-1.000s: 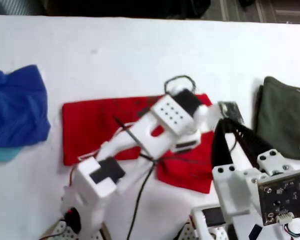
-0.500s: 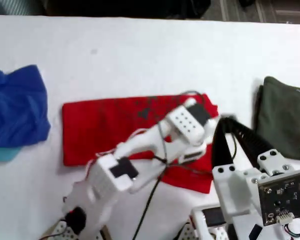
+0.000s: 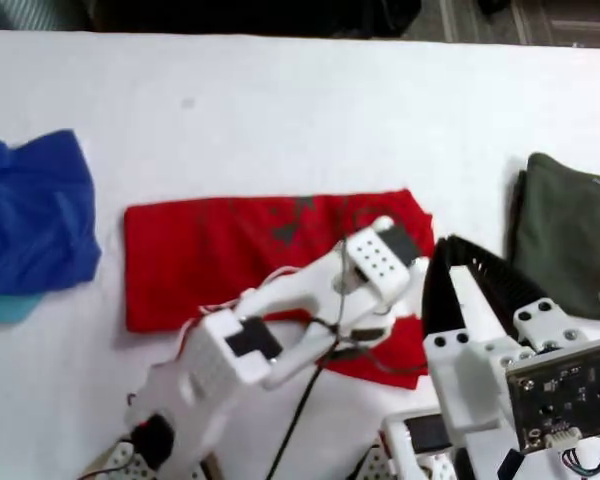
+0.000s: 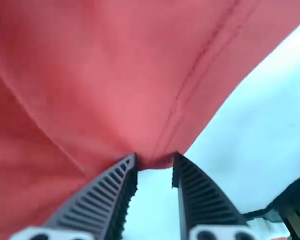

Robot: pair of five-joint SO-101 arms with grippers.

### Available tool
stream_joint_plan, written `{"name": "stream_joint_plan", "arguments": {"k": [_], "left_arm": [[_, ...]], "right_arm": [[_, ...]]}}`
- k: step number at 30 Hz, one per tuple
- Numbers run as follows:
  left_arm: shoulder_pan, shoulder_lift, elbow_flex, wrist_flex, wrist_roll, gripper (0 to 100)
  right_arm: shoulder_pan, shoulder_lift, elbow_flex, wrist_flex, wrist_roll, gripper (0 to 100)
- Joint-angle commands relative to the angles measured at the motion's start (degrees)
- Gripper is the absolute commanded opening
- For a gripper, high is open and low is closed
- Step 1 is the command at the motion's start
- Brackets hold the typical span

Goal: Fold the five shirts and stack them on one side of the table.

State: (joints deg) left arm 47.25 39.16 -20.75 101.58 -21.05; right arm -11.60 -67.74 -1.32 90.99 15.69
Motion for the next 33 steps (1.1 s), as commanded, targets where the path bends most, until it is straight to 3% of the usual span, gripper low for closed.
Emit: {"name": "stream_joint_plan", "arguments": {"k": [1, 10, 16, 26, 33], "left_arm": [[0.66, -6.64, -3.78, -0.09, 0.0, 15], [2.77, -3.74, -11.6, 0.09, 3.16, 27], [7.69, 2.95, -15.3, 0.0, 3.16, 27], [7.78, 14.29, -26.64, 0.35, 3.16, 26], [7.96, 16.04, -28.75, 0.35, 2.73, 19]], "right_arm": [[0.04, -0.13, -1.14, -1.36, 0.88, 1.8], [0.04, -0.13, -1.14, -1.36, 0.88, 2.0], [0.04, -0.04, -0.88, -1.36, 0.88, 2.0], [0.04, -0.04, -0.88, -1.19, 0.97, 2.0], [0.04, -0.13, -1.05, -1.36, 5.1, 1.8]]}}
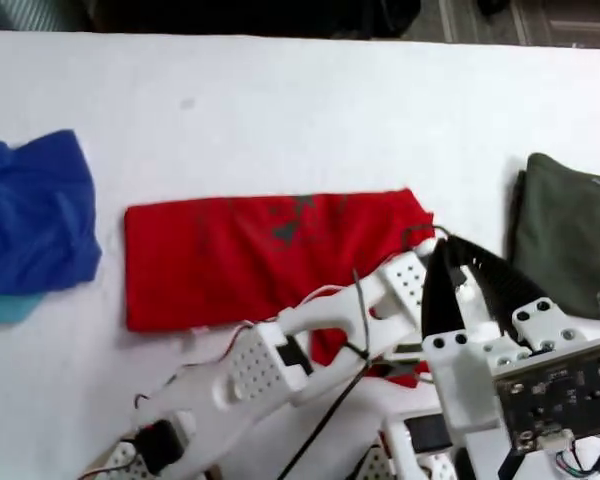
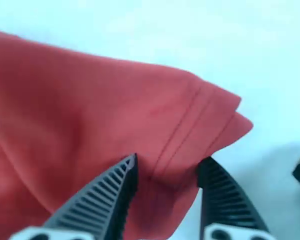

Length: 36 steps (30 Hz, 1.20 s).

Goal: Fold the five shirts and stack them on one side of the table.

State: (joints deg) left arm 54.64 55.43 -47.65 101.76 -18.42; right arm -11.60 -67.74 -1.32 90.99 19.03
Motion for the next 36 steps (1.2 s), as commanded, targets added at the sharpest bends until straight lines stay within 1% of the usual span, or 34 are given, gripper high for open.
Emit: {"name": "stream_joint_plan", "arguments": {"k": [1, 4, 7, 15, 21, 28, 36], "left_arm": [[0.57, 0.04, -1.76, 0.18, 0.09, 19], [0.57, 0.04, -1.76, 0.09, -0.09, 19], [0.57, 0.31, -1.76, 0.18, -2.2, 18], [0.48, 0.22, -2.37, 0.18, -2.73, 2], [-1.27, -4.88, -2.37, -0.18, -2.73, 2], [-7.25, -7.87, -2.55, -1.23, -2.64, 2], [-12.97, -7.34, -12.92, -1.05, -2.46, 2]], "right_arm": [[0.04, -0.13, -1.05, -1.36, 1.85, 1.8], [0.04, -0.13, -1.05, -1.36, 1.93, 1.8], [0.13, -0.13, -1.05, -1.36, 1.58, 1.8], [0.13, -0.13, -1.05, -1.45, 1.58, 1.8], [0.13, -0.13, -1.14, -2.68, 1.58, 1.8], [0.13, 0.22, -0.79, -4.7, 1.58, 1.8], [0.13, 0.4, -0.7, -4.44, 1.58, 1.8]]}}
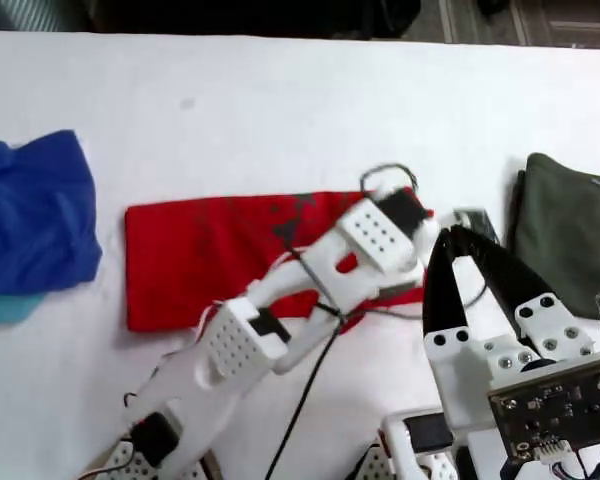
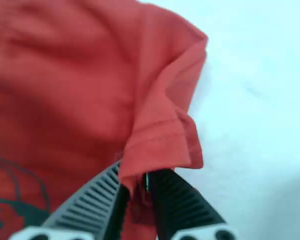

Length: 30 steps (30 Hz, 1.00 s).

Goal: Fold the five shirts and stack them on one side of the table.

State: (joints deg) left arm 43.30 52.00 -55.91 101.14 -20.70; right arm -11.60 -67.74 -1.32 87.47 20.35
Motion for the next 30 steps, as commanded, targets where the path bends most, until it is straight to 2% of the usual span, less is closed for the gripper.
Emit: {"name": "stream_joint_plan", "arguments": {"k": [1, 9, 13, 16, 25, 30], "left_arm": [[-2.15, -3.91, -5.36, -0.44, -0.18, 2], [-4.44, -3.74, -5.63, -0.97, -0.09, 4], [-6.02, -3.38, -5.54, -0.53, 0.7, 19], [-8.4, -1.63, -6.15, -0.53, 5.71, 28], [-17.19, 3.47, -6.33, -2.11, 3.16, 23], [-18.51, 1.27, -12.04, -0.18, 3.6, 23]], "right_arm": [[0.13, 0.4, -0.7, -0.84, 0.26, 1.8], [0.13, 0.4, -0.7, -0.75, 0.26, 1.8], [0.13, 0.4, -0.7, -0.75, 0.26, 1.8], [0.13, 0.31, -0.7, -0.75, 0.35, 1.8], [0.13, -0.13, -0.7, -0.66, 0.7, 1.8], [0.13, 0.13, -0.7, -0.66, 0.7, 1.8]]}}
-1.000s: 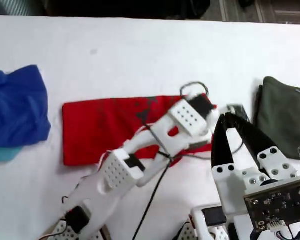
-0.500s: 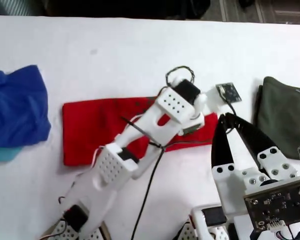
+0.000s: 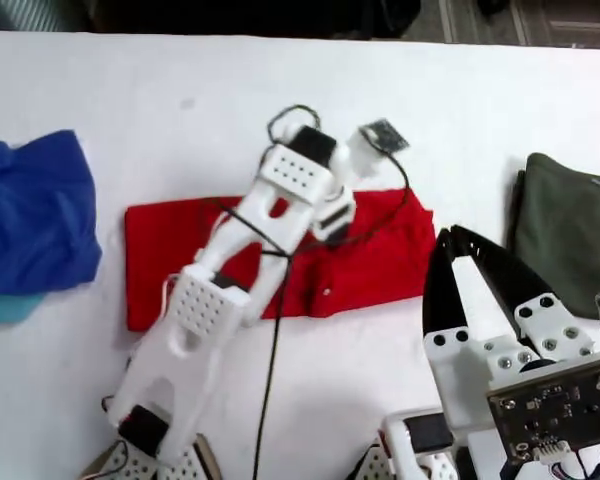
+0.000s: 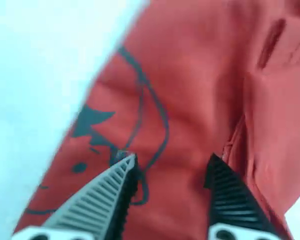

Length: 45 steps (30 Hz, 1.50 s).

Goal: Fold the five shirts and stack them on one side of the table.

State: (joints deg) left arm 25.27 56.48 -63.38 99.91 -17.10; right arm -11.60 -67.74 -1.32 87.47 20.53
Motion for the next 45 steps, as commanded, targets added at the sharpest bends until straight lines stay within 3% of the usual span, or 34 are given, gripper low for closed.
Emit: {"name": "stream_joint_plan", "arguments": {"k": [1, 8, 19, 24, 36, 41, 45], "left_arm": [[-0.31, -3.65, -6.07, 1.85, 0.0, 23], [1.98, -9.98, -6.07, 2.46, 2.55, 23], [11.82, -23.69, 23.65, 2.2, 2.55, 23], [9.54, -24.75, 32.62, 0.26, 2.37, 23], [3.12, -24.66, 47.82, -17.23, 2.29, 23], [2.95, -25.36, 48.0, -16.79, 2.81, 23], [2.77, -27.56, 42.64, -10.73, 4.22, 20]], "right_arm": [[0.13, 0.13, -0.7, -0.66, 0.53, 1.8], [0.13, -0.04, -0.7, -0.66, 0.53, 1.8], [0.13, 0.13, -0.7, -0.66, 0.53, 1.8], [0.13, 0.31, -0.7, -0.66, 0.35, 1.8], [0.13, -0.04, 2.11, -1.1, 0.44, 1.8], [0.13, -0.04, 2.11, -1.1, 0.53, 1.8], [0.13, -0.13, 2.02, -1.1, 0.53, 1.8]]}}
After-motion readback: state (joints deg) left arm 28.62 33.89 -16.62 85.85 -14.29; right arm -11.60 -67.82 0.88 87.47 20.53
